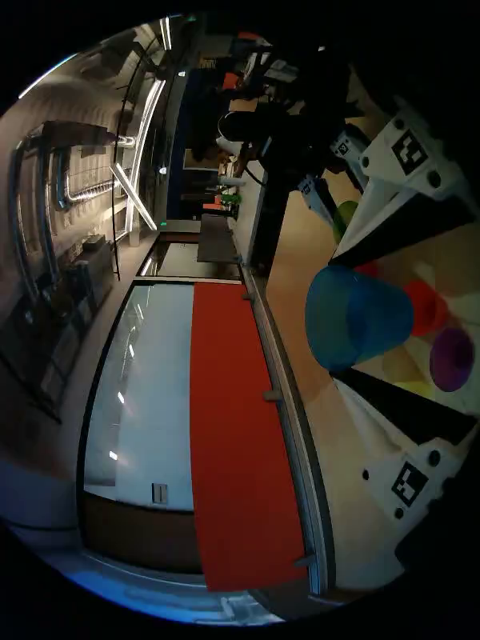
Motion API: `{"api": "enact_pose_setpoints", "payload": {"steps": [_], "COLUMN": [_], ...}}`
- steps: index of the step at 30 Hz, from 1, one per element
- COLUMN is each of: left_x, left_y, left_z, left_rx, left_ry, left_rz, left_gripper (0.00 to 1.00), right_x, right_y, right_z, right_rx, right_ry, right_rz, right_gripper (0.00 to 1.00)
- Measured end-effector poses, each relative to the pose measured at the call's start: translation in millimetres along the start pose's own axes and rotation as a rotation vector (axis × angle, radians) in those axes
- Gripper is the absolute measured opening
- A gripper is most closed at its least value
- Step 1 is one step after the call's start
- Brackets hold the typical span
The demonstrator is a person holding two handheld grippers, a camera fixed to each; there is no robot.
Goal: Pour water
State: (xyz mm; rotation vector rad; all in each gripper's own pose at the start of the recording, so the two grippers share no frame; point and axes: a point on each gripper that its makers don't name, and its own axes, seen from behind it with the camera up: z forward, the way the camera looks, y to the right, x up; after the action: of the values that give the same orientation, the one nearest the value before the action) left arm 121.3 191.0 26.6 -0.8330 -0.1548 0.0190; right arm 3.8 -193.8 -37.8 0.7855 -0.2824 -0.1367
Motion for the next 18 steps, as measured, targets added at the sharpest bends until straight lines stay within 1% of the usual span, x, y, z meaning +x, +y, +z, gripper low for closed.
{"api": "enact_pose_setpoints", "payload": {"steps": [8,12,18], "left_x": [-7,-10,-9], "left_y": [6.6,8.9,9.9], "left_z": [-15.4,-20.3,-24.6], "left_rx": [0.002,0.002,0.011], "left_ry": [0.002,0.006,0.020], "left_rz": [-0.001,0.001,0.017], "left_gripper": [0.89,0.89,0.89], "right_x": [14,17,21], "right_y": [-6,-7,-10], "right_z": [-5.7,-6.6,-7.1], "right_rx": [-0.011,-0.013,-0.012], "right_ry": [0.036,0.044,0.049], "right_rz": [-0.014,-0.016,-0.027], "right_gripper": [0.90,0.90,0.90]}}
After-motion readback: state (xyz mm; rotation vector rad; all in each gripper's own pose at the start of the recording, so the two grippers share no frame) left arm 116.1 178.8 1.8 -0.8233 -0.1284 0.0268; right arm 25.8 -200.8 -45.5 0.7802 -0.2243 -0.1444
